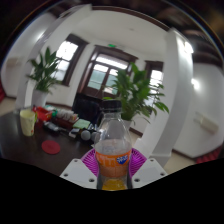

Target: Pour water

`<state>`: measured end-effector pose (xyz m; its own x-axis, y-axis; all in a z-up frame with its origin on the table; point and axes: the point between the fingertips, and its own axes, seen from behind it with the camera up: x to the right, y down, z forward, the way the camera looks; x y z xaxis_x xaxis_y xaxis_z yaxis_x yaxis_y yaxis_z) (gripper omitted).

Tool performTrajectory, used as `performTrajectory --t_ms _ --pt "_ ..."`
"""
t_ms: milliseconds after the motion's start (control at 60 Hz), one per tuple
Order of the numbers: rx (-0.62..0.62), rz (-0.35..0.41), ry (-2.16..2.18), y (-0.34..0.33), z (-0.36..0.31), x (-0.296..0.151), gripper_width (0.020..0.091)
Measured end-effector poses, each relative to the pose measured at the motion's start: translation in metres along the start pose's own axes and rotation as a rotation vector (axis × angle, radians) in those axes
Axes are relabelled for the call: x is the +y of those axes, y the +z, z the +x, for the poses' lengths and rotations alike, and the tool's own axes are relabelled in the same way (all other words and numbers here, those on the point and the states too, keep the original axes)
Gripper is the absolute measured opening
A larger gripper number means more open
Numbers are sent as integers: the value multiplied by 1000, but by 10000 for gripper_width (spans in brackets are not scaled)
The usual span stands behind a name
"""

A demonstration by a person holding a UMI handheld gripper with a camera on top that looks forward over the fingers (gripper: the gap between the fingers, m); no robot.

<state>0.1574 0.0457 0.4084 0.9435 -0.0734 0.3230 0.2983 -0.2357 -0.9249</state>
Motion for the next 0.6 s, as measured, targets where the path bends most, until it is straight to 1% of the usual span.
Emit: performTrajectory --t_ms 17,33,83,283,300,317,450,467,600 --pt "-3 -3 -44 6 -5 -10 340" --pt "-4 -3 -88 16 -2 -9 340" --pt "-19 -12 -218 31 -21 -27 338" --pt "-50 30 -734 106 -78 -115 341" --pt "-54 35 -770 116 -87 -119 341" --pt "-59 41 -807 97 -78 -111 341" --pt "-83 59 -1055 152 -119 -150 341" --pt "-84 60 -1091 139 -110 -154 341" --pt "-92 104 -1333 181 -139 -180 340"
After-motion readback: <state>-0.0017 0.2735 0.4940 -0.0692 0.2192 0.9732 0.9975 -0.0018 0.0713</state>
